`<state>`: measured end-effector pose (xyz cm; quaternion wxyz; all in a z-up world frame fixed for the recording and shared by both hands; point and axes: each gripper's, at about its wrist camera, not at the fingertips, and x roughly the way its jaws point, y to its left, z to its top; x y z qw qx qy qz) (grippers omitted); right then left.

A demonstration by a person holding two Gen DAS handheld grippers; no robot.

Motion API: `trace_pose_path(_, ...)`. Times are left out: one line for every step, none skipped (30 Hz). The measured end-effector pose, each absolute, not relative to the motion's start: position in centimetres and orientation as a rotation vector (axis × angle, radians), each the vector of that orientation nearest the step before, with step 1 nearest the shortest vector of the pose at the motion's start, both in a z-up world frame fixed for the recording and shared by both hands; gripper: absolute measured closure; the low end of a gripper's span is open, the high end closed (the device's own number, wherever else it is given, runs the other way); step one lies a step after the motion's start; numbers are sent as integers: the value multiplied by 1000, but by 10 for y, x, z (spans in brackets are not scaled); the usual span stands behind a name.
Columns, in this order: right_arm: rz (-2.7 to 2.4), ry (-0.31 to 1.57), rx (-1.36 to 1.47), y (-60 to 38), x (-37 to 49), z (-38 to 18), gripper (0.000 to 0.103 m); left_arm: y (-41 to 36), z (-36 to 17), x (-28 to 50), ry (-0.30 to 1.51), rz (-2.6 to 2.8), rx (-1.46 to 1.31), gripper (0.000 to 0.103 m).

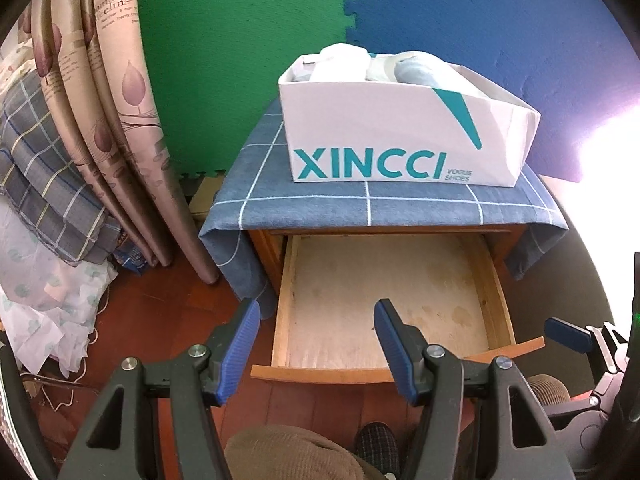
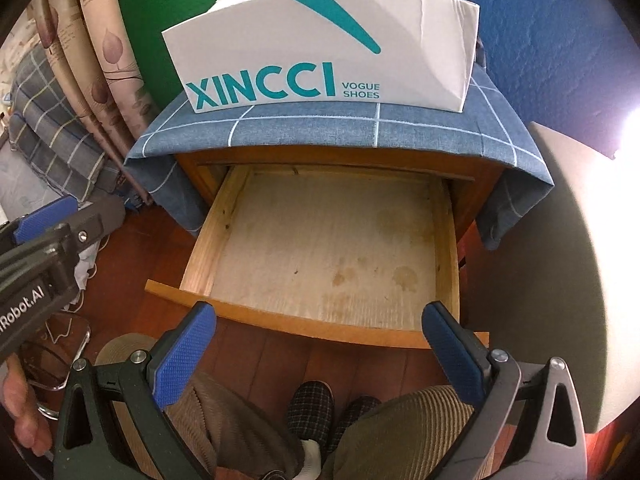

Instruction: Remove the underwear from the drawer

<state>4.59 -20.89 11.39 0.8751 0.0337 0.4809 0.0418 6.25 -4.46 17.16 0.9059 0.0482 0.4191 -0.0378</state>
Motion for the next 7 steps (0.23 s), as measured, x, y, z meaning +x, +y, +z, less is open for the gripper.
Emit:
trace_pose_path(88,1004,70,-209,46,114,1,-44,172,62,861,-79,97,42)
trace_pose_path(87,1005,70,-210,46,114,1,-45,172,61,859,-83,97,42)
trace_pose_path(87,1007,72,-210,47,113,1,-45,172,61,858,-87,100,42)
trace_pose_path(87,1008,73,-210,47,113,1,-46,172,61,856,-86,105,42)
trace_pose_path(87,1009,74,-211,47,113,1,-47,172,60,856,-87,109,42)
trace_pose_path(87,1009,72,-210,47,112,1,-48,172,61,858,-87,113,42)
trace_pose_path(87,1010,72,-211,47,112,1,-49,172,61,861,-84,114,42)
